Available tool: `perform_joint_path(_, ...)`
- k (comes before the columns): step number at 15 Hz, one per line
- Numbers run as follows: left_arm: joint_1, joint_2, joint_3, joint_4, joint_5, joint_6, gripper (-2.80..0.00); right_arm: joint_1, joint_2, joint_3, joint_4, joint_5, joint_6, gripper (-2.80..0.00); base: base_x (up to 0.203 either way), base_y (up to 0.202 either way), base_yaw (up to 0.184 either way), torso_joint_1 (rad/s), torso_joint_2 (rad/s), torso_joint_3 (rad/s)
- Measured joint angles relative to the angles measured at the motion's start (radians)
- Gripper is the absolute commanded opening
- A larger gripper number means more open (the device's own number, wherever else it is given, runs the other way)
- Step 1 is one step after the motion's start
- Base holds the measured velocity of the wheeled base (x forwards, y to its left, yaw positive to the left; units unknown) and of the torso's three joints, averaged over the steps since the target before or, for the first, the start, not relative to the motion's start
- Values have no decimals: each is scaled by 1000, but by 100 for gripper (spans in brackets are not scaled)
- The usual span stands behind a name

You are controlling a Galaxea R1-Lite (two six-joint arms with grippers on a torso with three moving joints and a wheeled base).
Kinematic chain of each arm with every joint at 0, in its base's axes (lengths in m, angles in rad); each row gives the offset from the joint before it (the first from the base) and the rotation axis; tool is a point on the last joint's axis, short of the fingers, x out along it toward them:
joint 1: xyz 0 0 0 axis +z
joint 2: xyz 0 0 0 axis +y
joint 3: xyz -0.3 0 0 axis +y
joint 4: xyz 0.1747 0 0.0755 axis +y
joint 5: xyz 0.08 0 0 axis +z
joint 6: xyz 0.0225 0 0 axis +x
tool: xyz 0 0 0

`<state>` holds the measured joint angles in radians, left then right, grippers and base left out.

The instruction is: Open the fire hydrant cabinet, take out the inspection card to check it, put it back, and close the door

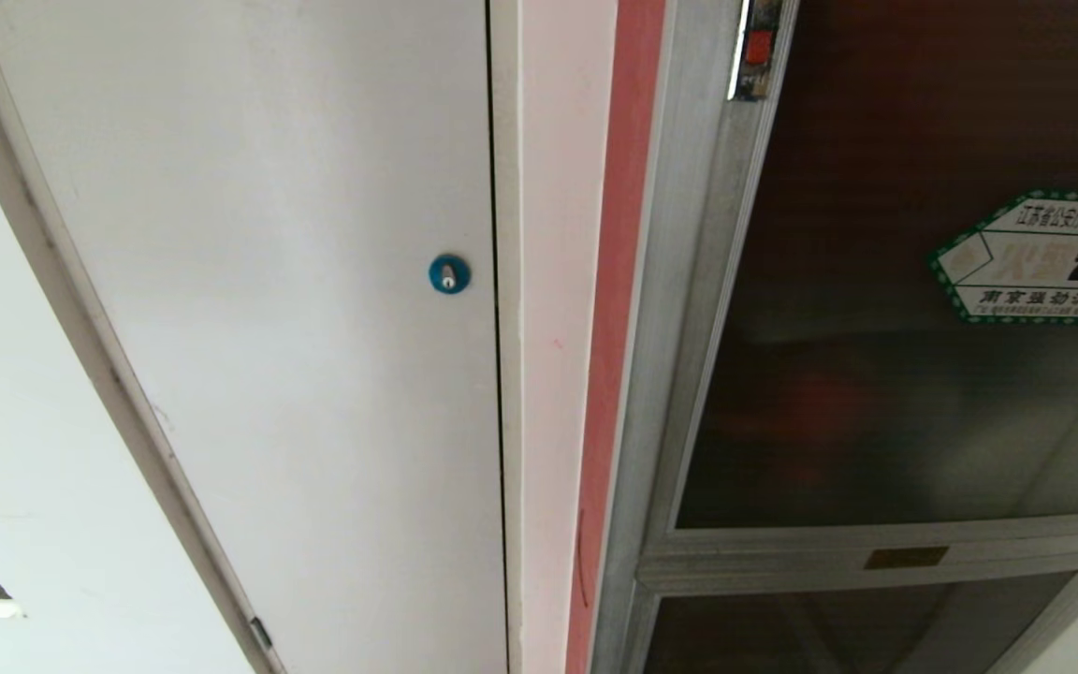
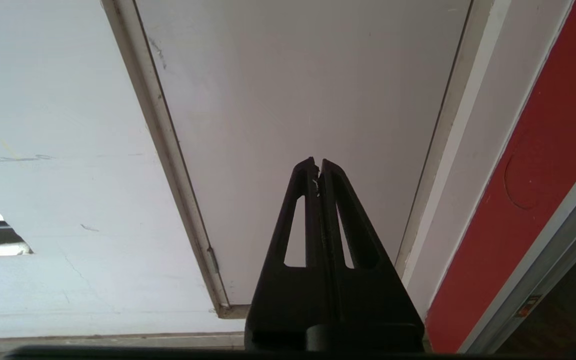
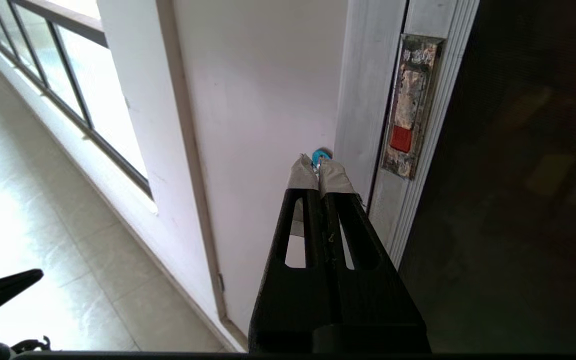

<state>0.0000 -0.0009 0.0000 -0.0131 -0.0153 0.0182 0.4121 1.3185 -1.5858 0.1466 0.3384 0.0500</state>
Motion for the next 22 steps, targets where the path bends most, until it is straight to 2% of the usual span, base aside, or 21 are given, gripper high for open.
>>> perform_joint_path(8, 0, 0, 0, 0, 0, 0, -280, -9, -274, 165, 48, -184, -2, -280, 0, 0, 0, 0, 0, 0)
perform_joint_path(10, 0, 0, 0, 0, 0, 0, -280, -60, -345, 182, 86, -226, -1, -280, 0, 0, 0, 0, 0, 0)
perform_joint_path(13, 0, 0, 0, 0, 0, 0, -280, -154, -457, 222, 104, -235, -1, -280, 0, 0, 0, 0, 0, 0)
perform_joint_path(17, 0, 0, 0, 0, 0, 0, -280, -342, -634, 317, 175, -232, -3, -280, 0, 0, 0, 0, 0, 0)
perform_joint_path(19, 0, 0, 0, 0, 0, 0, -280, -389, -737, 393, 185, -225, -6, -280, 0, 0, 0, 0, 0, 0)
perform_joint_path(22, 0, 0, 0, 0, 0, 0, -280, -409, -878, 513, 193, -215, -8, -280, 0, 0, 0, 0, 0, 0)
